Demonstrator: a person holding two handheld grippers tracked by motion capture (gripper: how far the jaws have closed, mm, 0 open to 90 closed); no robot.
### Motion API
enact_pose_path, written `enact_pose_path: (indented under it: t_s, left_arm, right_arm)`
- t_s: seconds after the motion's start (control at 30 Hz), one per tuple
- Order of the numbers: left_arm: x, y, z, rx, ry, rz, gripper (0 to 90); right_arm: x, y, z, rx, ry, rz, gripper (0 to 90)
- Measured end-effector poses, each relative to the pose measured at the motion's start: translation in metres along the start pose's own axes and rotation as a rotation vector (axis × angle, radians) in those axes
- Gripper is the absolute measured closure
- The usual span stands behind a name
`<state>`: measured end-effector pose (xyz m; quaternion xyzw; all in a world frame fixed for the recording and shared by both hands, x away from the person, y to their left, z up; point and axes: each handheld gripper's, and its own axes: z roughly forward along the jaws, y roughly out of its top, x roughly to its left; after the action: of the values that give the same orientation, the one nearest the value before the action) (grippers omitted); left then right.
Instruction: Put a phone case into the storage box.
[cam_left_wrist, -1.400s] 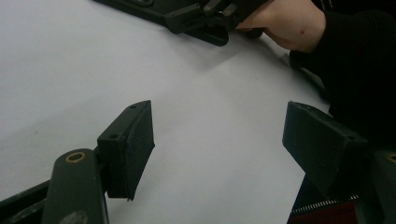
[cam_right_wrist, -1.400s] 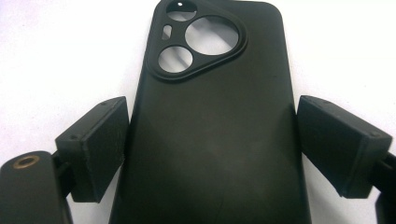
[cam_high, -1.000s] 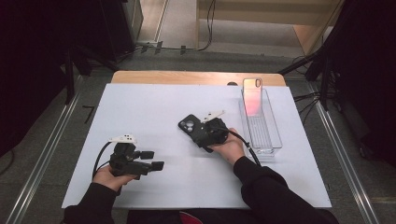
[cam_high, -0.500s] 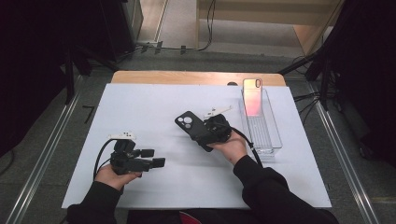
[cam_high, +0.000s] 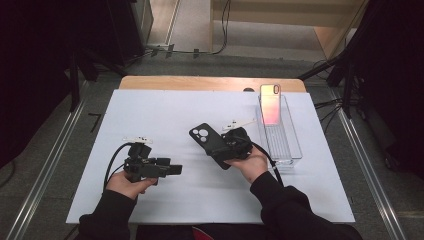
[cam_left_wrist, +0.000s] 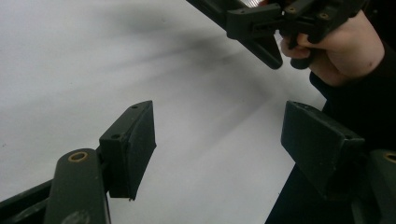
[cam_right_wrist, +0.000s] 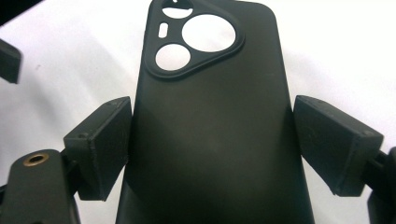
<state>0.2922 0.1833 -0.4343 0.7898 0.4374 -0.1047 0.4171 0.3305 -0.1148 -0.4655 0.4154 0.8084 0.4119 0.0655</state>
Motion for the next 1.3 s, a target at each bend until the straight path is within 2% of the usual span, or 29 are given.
enact_pose_path:
  t_s: [0.27, 0.37, 0.6, 0.77, 0.87, 0.97, 1.17, 1.3]
  left_arm:
    - [-0.003, 0.012, 0.005, 0.0, 0.031, -0.001, 22.4]
    - [-0.003, 0.017, 0.007, -0.001, 0.039, -0.017, 22.3]
    - [-0.006, 0.027, 0.011, 0.002, 0.039, -0.015, 22.5]
    - [-0.009, 0.033, 0.017, 0.006, 0.055, -0.011, 22.6]
    - [-0.01, 0.036, 0.02, 0.003, 0.054, -0.012, 22.6]
    - [-0.011, 0.04, 0.023, -0.001, 0.054, -0.019, 22.6]
    - [-0.011, 0.048, 0.028, -0.012, 0.059, -0.033, 22.7]
    - [-0.01, 0.054, 0.03, -0.023, 0.068, -0.038, 22.7]
  right_arm:
    - [0.011, -0.008, -0.009, -0.027, -0.008, 0.06, 13.5]
    - [0.016, -0.011, -0.01, -0.036, -0.019, 0.066, 13.5]
    - [0.023, -0.022, -0.009, -0.06, -0.001, 0.151, 13.5]
    - [0.03, -0.027, -0.008, -0.1, 0.032, 0.215, 13.5]
    - [0.03, -0.031, -0.007, -0.118, 0.093, 0.291, 13.5]
    - [0.029, -0.033, -0.007, -0.135, 0.116, 0.322, 13.5]
    - [0.03, -0.037, -0.007, -0.184, 0.127, 0.382, 13.4]
    - [0.032, -0.038, -0.005, -0.21, 0.126, 0.402, 13.4]
